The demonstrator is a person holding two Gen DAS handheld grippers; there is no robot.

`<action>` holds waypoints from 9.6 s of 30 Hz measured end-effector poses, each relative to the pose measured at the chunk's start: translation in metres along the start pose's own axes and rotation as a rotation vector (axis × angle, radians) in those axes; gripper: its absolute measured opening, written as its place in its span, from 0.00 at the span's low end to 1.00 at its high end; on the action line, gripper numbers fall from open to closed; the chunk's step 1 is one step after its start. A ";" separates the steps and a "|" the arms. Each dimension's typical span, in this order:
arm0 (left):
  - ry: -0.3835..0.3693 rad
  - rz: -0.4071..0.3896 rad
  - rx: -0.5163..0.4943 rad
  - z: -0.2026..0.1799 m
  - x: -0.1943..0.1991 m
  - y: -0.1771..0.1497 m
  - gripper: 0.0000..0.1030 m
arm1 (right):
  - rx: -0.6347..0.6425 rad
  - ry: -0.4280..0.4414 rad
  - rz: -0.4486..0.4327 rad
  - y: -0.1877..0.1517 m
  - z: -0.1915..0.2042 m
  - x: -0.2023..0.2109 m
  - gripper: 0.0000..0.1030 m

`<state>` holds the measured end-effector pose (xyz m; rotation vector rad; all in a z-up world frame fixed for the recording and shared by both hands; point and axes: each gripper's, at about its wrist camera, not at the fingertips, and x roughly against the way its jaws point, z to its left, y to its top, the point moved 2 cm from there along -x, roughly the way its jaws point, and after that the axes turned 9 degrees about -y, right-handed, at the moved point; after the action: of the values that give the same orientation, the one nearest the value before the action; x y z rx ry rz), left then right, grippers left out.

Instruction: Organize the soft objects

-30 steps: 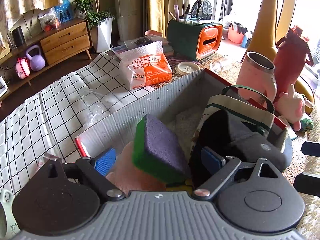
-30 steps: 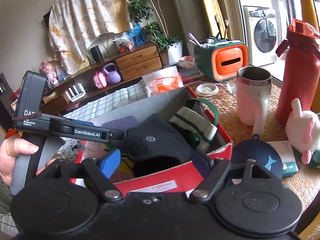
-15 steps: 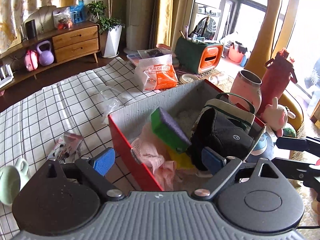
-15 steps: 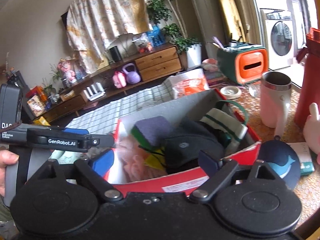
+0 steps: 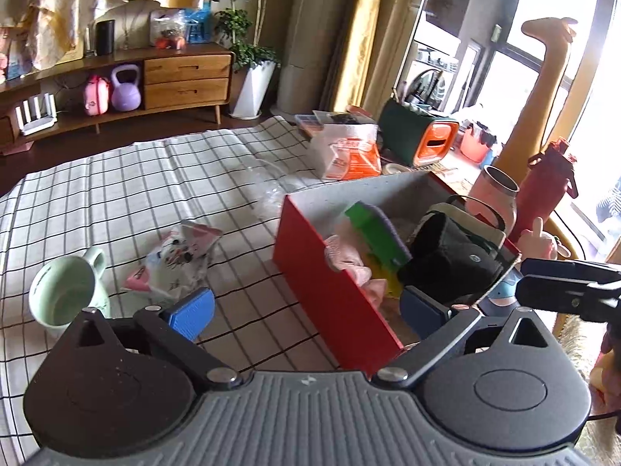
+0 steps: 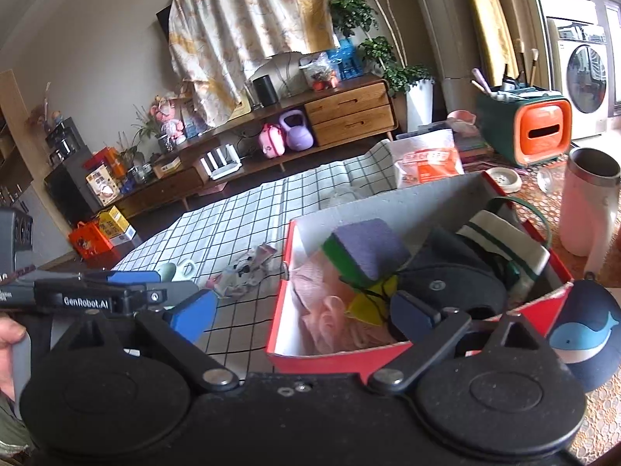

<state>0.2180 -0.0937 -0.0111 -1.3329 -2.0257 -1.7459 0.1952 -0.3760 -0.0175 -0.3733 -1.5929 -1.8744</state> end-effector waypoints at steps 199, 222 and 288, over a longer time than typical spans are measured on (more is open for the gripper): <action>0.018 0.181 0.039 -0.059 -0.168 0.028 0.76 | 0.092 -0.279 0.214 0.008 -0.093 -0.088 0.58; -0.012 0.033 -0.074 -0.078 -0.082 0.009 0.79 | 0.107 -0.219 -0.094 -0.001 -0.059 -0.002 0.89; -0.032 -0.189 -0.065 -0.082 0.034 -0.064 0.98 | 0.007 -0.246 -0.325 -0.074 -0.008 0.067 1.00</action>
<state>0.1201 -0.1415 -0.0106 -1.2304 -2.1942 -1.8944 0.0994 -0.3983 -0.0363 -0.3709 -1.9181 -2.1295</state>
